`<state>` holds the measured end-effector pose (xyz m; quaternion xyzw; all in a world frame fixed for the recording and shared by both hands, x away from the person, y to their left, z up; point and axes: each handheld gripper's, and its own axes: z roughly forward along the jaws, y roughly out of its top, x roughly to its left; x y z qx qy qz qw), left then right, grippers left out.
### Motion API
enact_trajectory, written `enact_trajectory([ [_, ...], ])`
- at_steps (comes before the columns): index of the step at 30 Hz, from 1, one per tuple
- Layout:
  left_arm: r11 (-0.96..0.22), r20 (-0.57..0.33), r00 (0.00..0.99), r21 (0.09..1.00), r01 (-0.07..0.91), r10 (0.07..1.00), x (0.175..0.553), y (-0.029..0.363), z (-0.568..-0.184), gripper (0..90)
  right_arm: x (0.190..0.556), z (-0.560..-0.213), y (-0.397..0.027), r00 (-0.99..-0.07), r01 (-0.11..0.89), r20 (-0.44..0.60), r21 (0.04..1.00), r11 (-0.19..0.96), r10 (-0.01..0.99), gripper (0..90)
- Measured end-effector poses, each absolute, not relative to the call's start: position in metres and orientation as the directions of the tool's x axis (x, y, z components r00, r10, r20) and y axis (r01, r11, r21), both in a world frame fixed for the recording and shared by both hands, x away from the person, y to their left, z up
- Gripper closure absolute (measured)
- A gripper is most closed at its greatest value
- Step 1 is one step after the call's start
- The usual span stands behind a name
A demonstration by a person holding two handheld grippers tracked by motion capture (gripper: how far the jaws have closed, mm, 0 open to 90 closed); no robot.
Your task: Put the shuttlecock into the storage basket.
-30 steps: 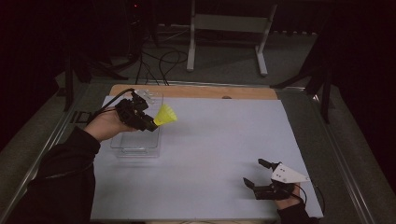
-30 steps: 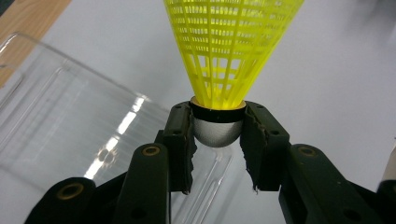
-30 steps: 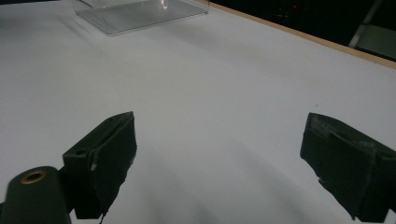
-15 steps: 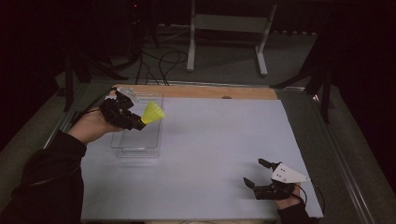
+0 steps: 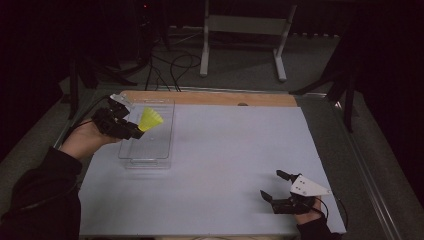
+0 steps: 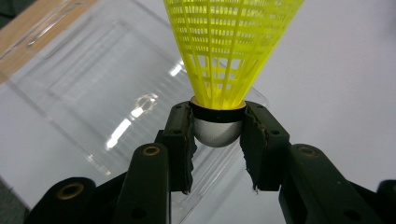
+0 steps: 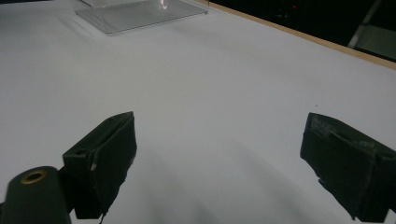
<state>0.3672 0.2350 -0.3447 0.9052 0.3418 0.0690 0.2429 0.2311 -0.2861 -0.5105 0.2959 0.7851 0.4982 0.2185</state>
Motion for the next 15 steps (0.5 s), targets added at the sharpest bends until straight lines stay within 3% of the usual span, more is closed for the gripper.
enact_trajectory([
  [15,-0.561,-0.071,0.683,0.512,0.65,0.727,0.362,0.247,-0.36,65.6,0.231,-0.51,-0.286,-0.729,0.245,-0.05,0.912,0.328,0.682,10.6],
])
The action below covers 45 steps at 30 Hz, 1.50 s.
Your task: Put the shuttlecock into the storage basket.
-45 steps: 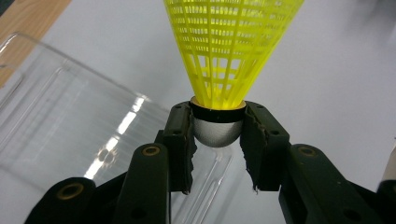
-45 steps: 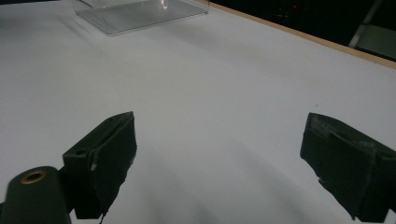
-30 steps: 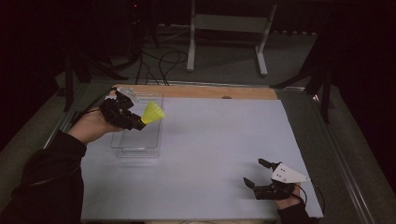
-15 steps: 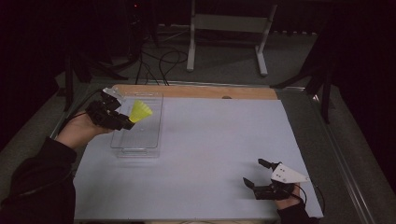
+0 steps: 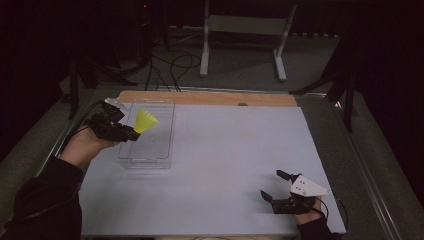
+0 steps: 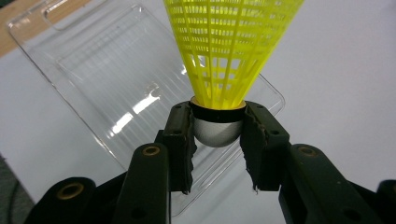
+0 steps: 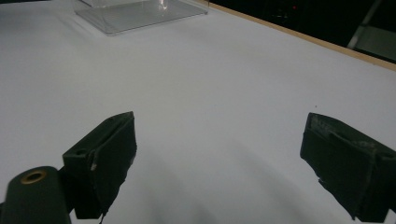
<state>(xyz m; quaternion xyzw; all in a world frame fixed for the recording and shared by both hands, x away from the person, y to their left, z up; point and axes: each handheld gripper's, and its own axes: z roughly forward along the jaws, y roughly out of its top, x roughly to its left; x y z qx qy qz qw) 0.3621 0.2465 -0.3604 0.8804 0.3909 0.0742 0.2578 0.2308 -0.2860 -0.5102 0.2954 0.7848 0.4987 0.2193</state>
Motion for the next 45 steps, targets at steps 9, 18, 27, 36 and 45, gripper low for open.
enact_trajectory([
  [9,-0.55,-0.048,0.654,0.496,0.672,0.755,0.362,0.249,-0.38,65.6,0.231,-0.511,-0.286,-0.731,0.247,-0.05,0.911,0.331,0.681,10.6],
  [18,-0.532,-0.07,0.639,0.489,0.692,0.766,0.363,0.259,-0.396,65.5,0.231,-0.511,-0.286,-0.732,0.247,-0.049,0.91,0.332,0.679,10.6],
  [27,-0.516,-0.079,0.627,0.494,0.7,0.775,0.364,0.266,-0.411,65.5,0.231,-0.51,-0.285,-0.732,0.246,-0.05,0.911,0.331,0.68,10.6],
  [36,-0.517,-0.073,0.618,0.476,0.711,0.783,0.366,0.27,-0.424,65.4,0.231,-0.511,-0.285,-0.733,0.248,-0.049,0.909,0.334,0.679,10.6],
  [45,-0.527,-0.073,0.615,0.444,0.725,0.785,0.37,0.273,-0.436,65.4,0.231,-0.511,-0.285,-0.734,0.247,-0.05,0.909,0.335,0.677,10.6],
])
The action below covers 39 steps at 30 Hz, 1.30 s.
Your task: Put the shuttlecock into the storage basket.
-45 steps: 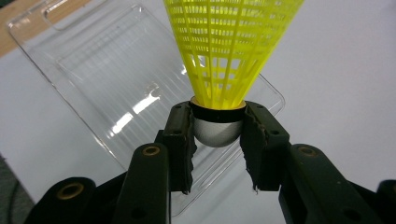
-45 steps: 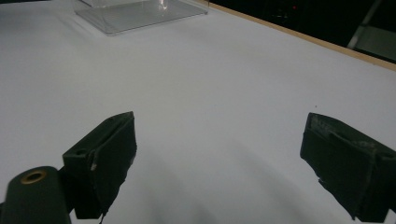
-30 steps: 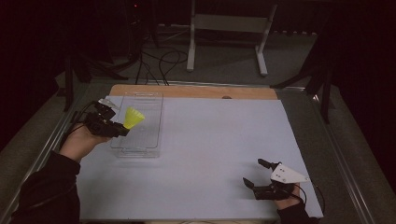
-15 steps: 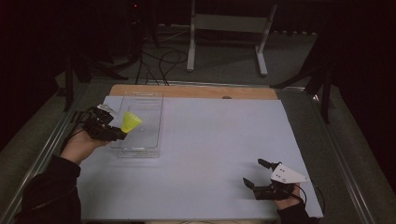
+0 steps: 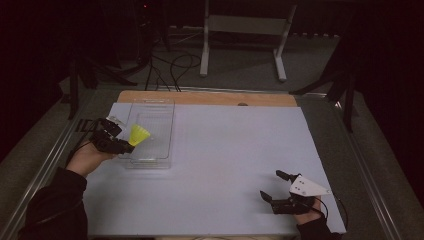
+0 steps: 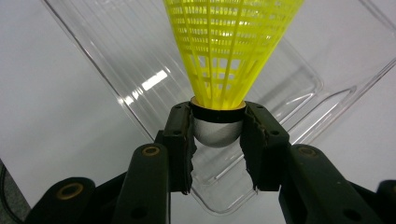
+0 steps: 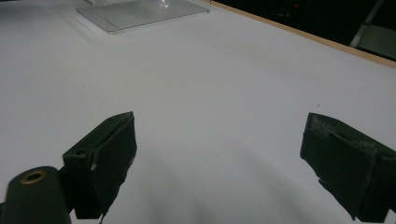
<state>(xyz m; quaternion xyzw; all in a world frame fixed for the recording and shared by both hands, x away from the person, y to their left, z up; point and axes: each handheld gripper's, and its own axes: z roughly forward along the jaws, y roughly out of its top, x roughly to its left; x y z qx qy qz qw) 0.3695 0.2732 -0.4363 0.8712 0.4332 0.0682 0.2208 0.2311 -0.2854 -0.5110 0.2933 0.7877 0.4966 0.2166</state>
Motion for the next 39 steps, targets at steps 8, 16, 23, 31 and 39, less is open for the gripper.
enact_trajectory([
  [8,-0.548,-0.061,0.623,0.416,0.726,0.78,0.371,0.272,-0.44,65.4,0.231,-0.511,-0.285,-0.735,0.246,-0.052,0.909,0.336,0.677,10.6],
  [16,-0.567,-0.046,0.63,0.392,0.725,0.775,0.374,0.268,-0.442,65.4,0.232,-0.511,-0.285,-0.735,0.246,-0.052,0.909,0.337,0.676,10.6],
  [23,-0.597,-0.042,0.649,0.352,0.721,0.759,0.376,0.265,-0.442,65.3,0.231,-0.511,-0.285,-0.735,0.248,-0.049,0.909,0.336,0.676,10.6],
  [31,-0.573,-0.035,0.631,0.381,0.726,0.775,0.379,0.268,-0.427,60.8,0.232,-0.511,-0.285,-0.736,0.247,-0.051,0.908,0.338,0.675,10.6],
  [39,-0.576,-0.026,0.642,0.414,0.704,0.766,0.373,0.265,-0.418,34.1,0.231,-0.511,-0.285,-0.735,0.247,-0.051,0.908,0.337,0.676,10.6],
])
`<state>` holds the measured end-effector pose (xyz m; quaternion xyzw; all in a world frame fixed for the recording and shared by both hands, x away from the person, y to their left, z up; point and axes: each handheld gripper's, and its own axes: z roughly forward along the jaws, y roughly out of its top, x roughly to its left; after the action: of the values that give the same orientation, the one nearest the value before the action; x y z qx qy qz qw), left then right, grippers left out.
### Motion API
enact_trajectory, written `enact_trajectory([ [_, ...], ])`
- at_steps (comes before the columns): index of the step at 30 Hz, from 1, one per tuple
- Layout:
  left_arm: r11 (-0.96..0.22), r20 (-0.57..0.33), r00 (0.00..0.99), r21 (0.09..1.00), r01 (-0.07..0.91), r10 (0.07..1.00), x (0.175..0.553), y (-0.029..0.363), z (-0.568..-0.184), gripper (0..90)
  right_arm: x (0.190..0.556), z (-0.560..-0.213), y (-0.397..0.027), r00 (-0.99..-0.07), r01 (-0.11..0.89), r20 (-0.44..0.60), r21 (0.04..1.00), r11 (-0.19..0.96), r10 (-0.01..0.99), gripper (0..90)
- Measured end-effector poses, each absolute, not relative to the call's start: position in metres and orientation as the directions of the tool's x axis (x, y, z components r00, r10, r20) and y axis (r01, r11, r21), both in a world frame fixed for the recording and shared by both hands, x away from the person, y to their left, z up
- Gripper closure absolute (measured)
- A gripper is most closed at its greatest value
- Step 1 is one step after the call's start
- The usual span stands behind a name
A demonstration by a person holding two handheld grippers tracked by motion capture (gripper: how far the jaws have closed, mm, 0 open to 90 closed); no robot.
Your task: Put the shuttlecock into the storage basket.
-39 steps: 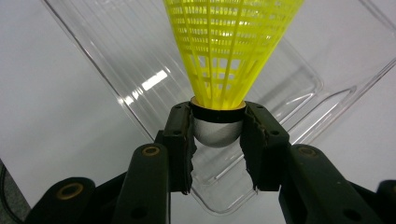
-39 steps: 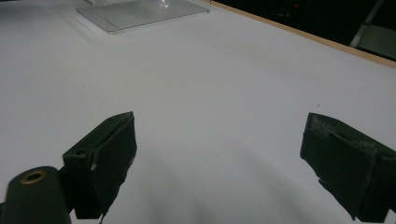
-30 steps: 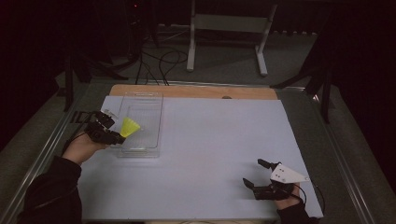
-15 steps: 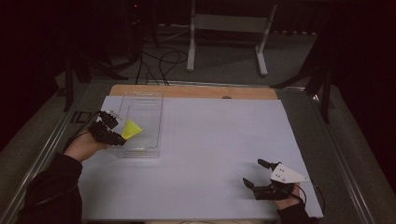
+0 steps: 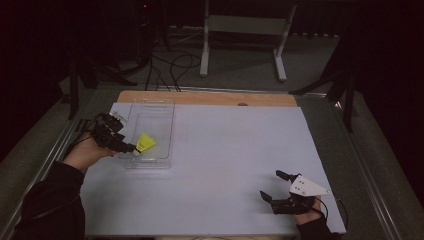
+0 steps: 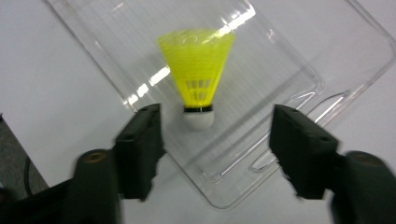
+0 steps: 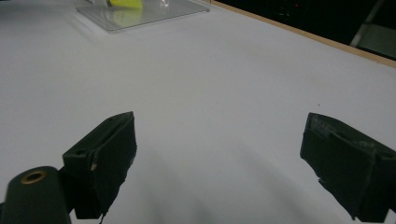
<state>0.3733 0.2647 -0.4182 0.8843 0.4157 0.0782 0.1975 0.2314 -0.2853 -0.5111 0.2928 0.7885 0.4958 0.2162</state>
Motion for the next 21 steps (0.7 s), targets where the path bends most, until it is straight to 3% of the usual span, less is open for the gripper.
enact_trajectory([
  [14,-0.587,0.0,0.638,0.39,0.709,0.77,0.3708,0.2568,-0.4179,2.2,0.2315,-0.5113,-0.2851,-0.735,0.248,-0.051,0.908,0.338,0.676,10.6],
  [21,-0.571,-0.031,0.639,0.419,0.706,0.768,0.3705,0.2559,-0.414,0.0,0.2315,-0.5112,-0.2853,-0.734,0.248,-0.051,0.908,0.337,0.677,10.6],
])
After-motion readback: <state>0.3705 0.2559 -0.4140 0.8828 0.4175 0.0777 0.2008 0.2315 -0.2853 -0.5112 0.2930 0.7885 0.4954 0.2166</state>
